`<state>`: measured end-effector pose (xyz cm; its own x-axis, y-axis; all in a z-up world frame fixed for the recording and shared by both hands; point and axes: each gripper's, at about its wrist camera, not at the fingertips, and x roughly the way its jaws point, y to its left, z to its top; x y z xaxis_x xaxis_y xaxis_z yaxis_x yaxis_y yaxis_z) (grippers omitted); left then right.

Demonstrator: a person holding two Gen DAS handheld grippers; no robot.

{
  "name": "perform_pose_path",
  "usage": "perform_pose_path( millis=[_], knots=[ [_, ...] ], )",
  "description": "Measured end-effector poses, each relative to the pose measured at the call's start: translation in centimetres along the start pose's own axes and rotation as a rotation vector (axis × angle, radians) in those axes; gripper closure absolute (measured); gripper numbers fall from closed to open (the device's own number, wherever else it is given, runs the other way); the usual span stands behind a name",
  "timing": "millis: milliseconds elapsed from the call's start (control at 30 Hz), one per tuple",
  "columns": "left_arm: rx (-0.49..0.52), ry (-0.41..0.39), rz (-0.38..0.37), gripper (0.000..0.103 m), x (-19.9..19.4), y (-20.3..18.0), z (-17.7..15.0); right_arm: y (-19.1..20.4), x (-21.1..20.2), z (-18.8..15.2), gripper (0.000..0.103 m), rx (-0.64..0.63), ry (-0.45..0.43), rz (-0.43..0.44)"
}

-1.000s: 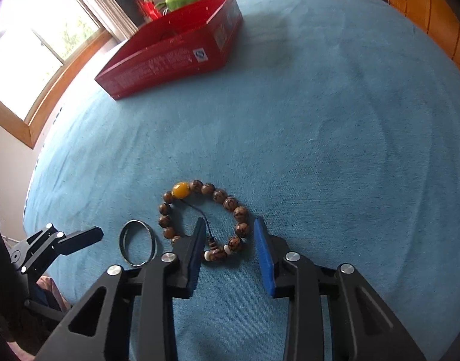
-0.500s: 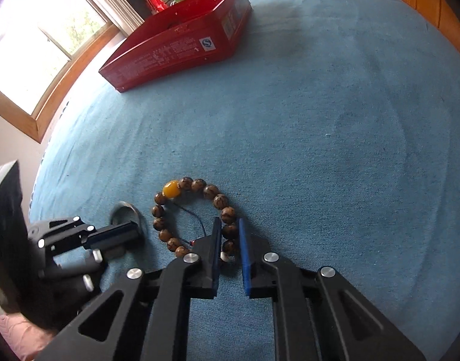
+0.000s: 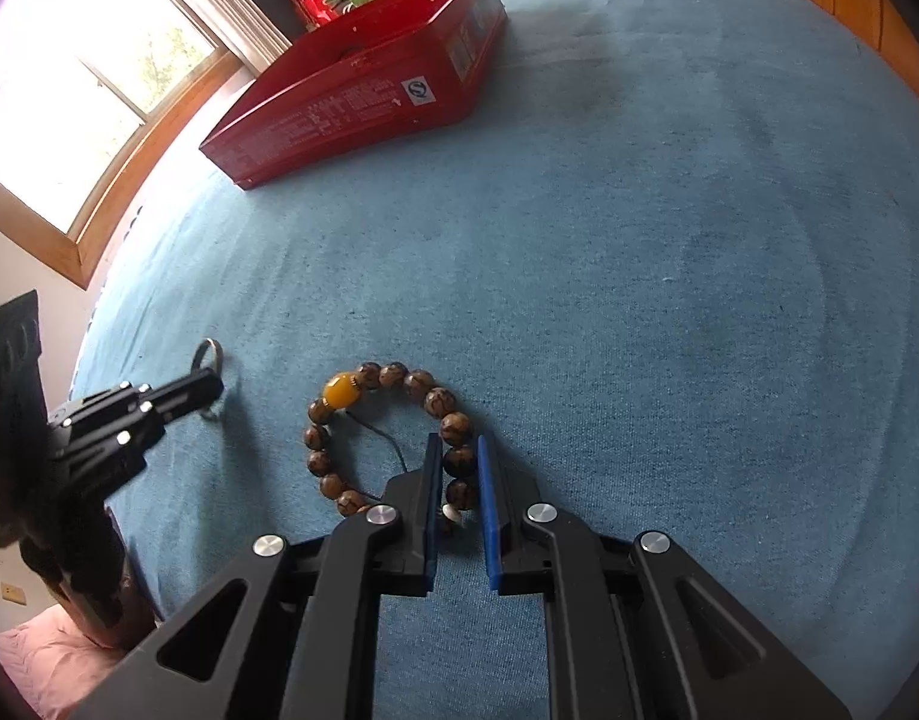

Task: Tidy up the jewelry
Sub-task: 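Grasp the silver bangle with the left tool while the right tool grasps the wooden bead bracelet, then carry the bangle and bead bracelet into the red tin and open both tools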

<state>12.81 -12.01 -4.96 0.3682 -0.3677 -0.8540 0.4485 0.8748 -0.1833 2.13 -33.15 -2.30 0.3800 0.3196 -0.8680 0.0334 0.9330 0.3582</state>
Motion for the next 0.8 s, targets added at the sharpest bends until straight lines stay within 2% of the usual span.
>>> perform_pose_path(
  millis=[167,200,300,400,533,800],
  knots=[
    [-0.035,0.0,-0.002,0.102,-0.6,0.6,-0.6,0.8,0.3,0.2,0.089,-0.033,-0.002,-0.025],
    [-0.035,-0.001,-0.001,0.102,-0.6,0.5,-0.6,0.8,0.3,0.3,0.092,-0.034,-0.005,-0.024],
    [-0.037,-0.003,-0.007,0.102,-1.2,1.3,-0.9,0.7,0.0,0.4,0.092,-0.026,-0.012,0.004],
    [-0.041,-0.014,-0.007,0.102,-1.5,1.6,-1.0,1.0,-1.2,0.9,0.092,-0.02,-0.034,0.044],
    [-0.056,-0.03,-0.003,0.102,-2.5,2.4,-0.6,1.8,-3.5,1.8,0.092,-0.042,-0.08,0.05],
    [-0.058,-0.071,0.012,0.101,-5.1,3.7,0.5,3.9,-6.3,3.5,0.092,-0.101,-0.114,0.017]
  ],
)
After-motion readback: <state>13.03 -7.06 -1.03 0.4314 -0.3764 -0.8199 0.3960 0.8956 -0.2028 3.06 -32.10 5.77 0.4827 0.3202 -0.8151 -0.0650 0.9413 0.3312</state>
